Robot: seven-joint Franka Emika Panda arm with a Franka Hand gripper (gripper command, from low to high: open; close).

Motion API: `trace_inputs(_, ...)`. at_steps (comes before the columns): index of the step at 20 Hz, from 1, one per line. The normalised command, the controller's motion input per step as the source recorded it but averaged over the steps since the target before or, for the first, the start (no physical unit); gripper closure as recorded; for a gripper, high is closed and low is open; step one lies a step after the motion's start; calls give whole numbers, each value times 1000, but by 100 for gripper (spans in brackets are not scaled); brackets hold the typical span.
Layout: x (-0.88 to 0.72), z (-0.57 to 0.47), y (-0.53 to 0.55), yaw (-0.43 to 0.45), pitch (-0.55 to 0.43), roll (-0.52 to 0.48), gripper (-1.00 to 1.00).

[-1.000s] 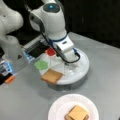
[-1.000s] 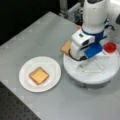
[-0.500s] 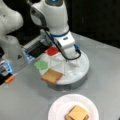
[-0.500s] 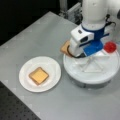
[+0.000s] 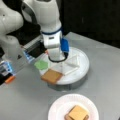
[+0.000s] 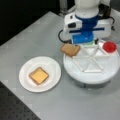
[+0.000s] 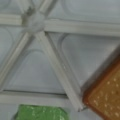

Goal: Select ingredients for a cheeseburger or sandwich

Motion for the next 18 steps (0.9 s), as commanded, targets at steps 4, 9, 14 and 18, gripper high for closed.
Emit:
trace_inputs(4,-61,121,-244,-446,102,-5,-100)
trace_inputs(9,50,215,-398,-482,155,59,-100)
trace_inputs(14,219,177,-431,-396,148,106,-100)
trace_inputs(18,358,241,-451,-277,225,364,-100)
